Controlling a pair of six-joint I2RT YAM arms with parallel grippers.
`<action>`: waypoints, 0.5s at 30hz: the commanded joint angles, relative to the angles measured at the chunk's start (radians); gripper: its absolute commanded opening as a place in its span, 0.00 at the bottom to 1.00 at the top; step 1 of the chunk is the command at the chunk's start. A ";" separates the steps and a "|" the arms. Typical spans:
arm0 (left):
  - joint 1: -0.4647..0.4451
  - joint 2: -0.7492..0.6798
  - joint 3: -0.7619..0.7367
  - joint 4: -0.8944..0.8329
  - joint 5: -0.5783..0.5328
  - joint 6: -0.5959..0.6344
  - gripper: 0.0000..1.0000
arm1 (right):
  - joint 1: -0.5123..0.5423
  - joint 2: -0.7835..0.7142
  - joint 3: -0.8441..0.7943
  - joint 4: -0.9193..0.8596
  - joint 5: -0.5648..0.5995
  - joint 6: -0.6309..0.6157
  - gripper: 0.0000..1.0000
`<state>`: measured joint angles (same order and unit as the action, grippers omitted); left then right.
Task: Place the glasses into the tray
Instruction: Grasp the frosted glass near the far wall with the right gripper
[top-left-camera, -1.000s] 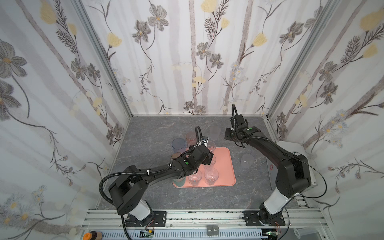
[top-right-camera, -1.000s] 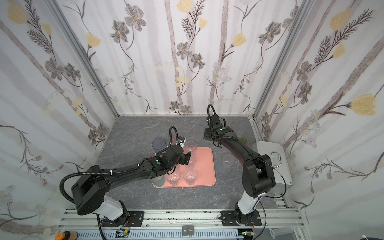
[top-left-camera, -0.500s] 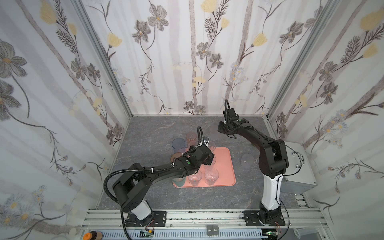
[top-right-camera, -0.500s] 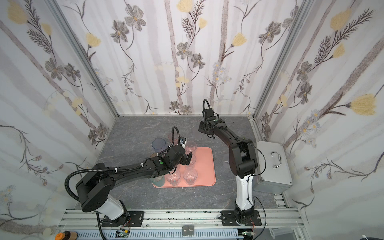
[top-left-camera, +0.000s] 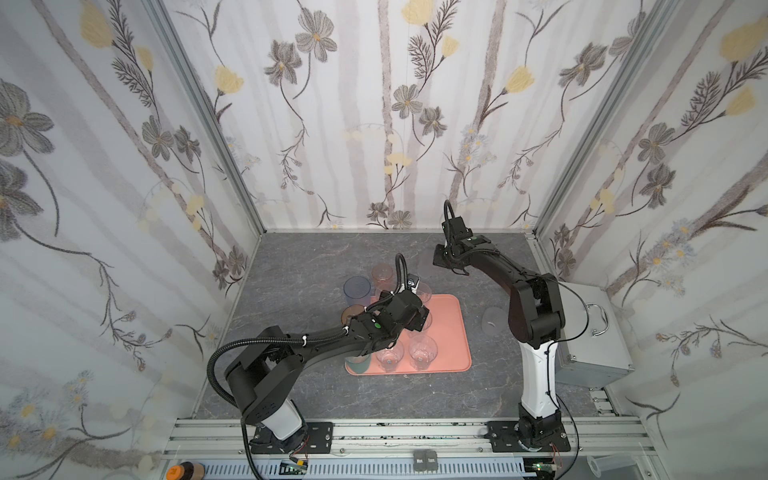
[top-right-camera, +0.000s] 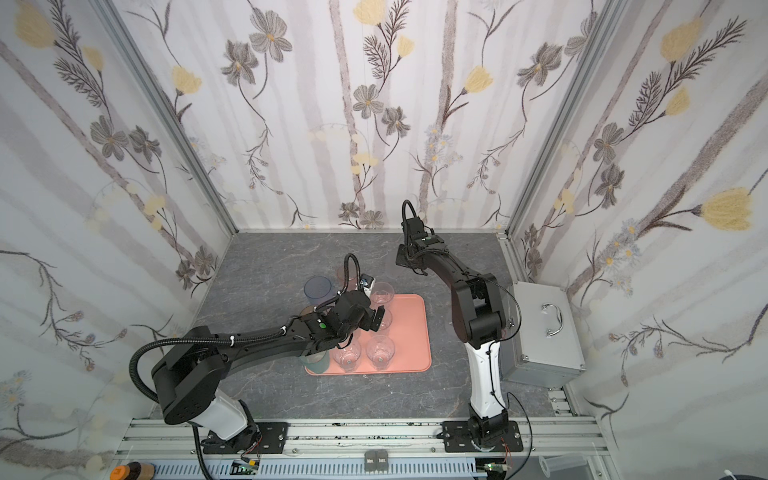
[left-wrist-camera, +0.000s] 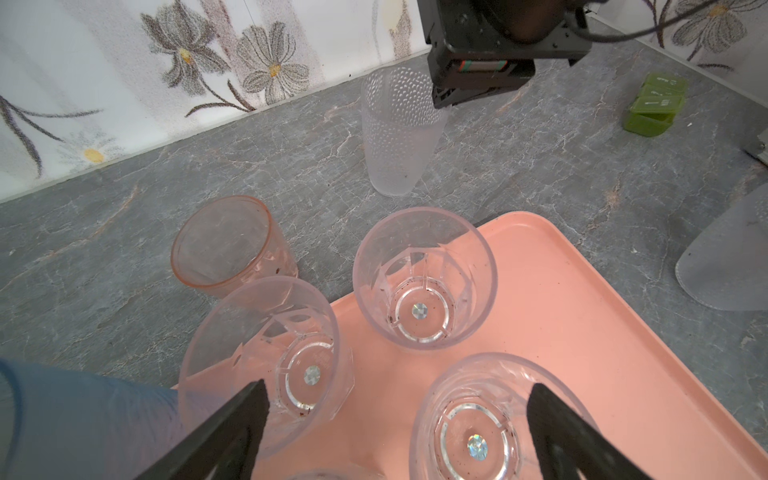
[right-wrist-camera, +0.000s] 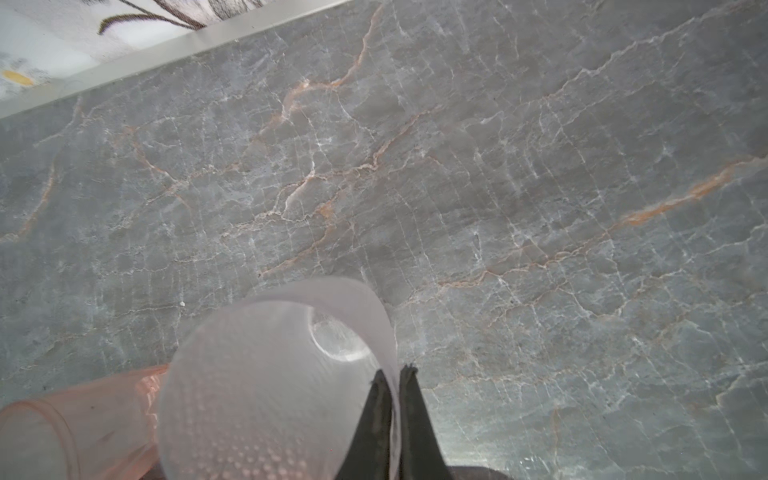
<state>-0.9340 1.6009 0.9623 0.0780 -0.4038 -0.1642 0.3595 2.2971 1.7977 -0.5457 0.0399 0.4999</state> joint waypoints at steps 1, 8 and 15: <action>0.001 -0.007 0.004 0.029 -0.024 0.001 0.99 | 0.001 -0.057 -0.014 -0.002 0.048 -0.038 0.03; 0.003 -0.039 -0.004 0.029 -0.066 0.007 0.99 | 0.002 -0.209 -0.095 -0.030 0.088 -0.075 0.01; 0.017 -0.118 -0.033 0.032 -0.116 0.008 0.99 | 0.000 -0.426 -0.279 -0.093 0.136 -0.127 0.00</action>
<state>-0.9241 1.5059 0.9379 0.0807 -0.4728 -0.1577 0.3603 1.9224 1.5623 -0.6044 0.1371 0.4088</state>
